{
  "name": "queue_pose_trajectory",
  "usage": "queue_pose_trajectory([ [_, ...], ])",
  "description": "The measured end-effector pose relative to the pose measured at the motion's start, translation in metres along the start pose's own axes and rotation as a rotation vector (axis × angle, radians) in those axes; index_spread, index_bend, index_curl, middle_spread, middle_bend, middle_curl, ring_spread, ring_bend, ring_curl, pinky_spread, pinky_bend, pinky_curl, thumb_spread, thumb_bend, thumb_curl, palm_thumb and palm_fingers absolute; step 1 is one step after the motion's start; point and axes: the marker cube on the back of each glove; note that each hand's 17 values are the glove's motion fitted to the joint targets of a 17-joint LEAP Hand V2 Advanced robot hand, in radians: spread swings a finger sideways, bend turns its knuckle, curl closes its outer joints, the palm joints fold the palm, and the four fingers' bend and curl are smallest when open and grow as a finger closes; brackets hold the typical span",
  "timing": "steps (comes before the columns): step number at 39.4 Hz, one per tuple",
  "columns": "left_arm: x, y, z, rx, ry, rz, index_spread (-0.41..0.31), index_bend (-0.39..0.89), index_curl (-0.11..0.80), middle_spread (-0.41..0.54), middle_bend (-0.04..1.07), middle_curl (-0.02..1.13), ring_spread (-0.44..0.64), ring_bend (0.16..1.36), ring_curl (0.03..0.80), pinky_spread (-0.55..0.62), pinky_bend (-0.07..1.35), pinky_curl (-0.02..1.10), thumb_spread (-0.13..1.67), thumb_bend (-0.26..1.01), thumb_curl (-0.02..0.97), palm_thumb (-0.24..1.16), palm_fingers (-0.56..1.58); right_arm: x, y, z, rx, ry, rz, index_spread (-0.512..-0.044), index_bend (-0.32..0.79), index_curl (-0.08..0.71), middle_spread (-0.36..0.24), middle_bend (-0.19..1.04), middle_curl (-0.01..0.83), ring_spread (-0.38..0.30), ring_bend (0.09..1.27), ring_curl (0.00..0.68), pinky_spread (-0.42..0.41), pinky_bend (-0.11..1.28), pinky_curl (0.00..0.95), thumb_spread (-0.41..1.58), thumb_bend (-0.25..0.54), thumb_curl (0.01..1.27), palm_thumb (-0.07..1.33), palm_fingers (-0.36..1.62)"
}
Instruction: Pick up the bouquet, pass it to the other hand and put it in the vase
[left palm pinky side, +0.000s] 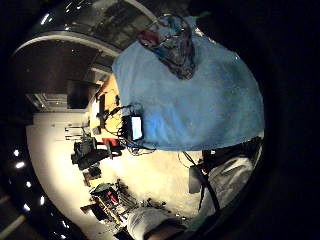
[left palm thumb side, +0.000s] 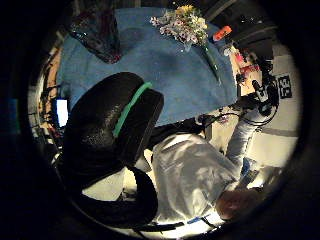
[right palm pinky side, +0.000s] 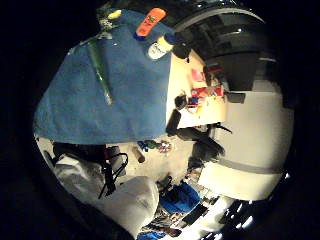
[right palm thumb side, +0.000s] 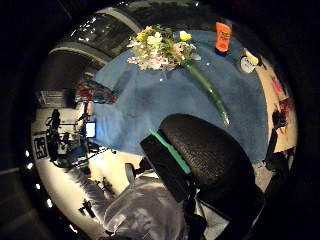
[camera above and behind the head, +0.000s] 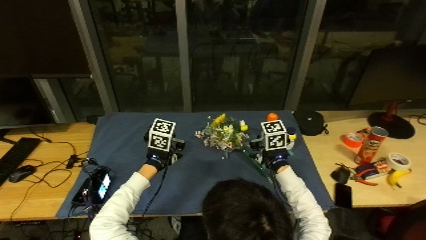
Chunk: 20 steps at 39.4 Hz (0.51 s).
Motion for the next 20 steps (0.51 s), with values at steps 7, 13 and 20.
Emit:
queue_pose_trajectory([
  [7, -0.006, 0.0, 0.003, -0.016, 0.0, -0.008, 0.055, 0.02, -0.002, 0.211, 0.2, 0.09, 0.25, 0.58, 0.172, 0.21, 0.56, 0.2, 0.77, 0.06, 0.065, 0.13, 0.14, 0.002, 0.008, -0.007, -0.055, -0.083, -0.065, -0.295, 0.19, 0.129, 0.009, 0.18, 0.081, 0.103, 0.25, 0.084, 0.136, 0.37, 0.149, 0.75, 0.11, 0.08, 0.23, 0.16],
  [13, 0.0, -0.004, 0.01, -0.006, 0.058, 0.013, 0.069, 0.06, 0.008, 0.243, 0.23, 0.15, 0.29, 0.64, 0.206, 0.25, 0.61, 0.24, 0.96, 0.04, 0.098, 0.15, 0.1, 0.005, 0.011, -0.017, -0.026, -0.137, -0.076, -0.342, 0.17, 0.169, 0.016, 0.19, 0.126, 0.12, 0.28, 0.118, 0.16, 0.36, 0.184, 0.93, 0.085, 0.11, 0.24, 0.16],
  [20, 0.027, -0.006, 0.011, 0.013, 0.077, 0.09, 0.072, 0.1, 0.046, 0.256, 0.24, 0.19, 0.31, 0.67, 0.226, 0.27, 0.62, 0.27, 1.07, 0.02, 0.134, 0.16, 0.09, 0.003, 0.008, -0.022, 0.003, -0.167, -0.055, -0.343, 0.16, 0.195, 0.024, 0.2, 0.175, 0.138, 0.35, 0.16, 0.175, 0.35, 0.214, 1.04, 0.058, 0.14, 0.27, 0.25],
])
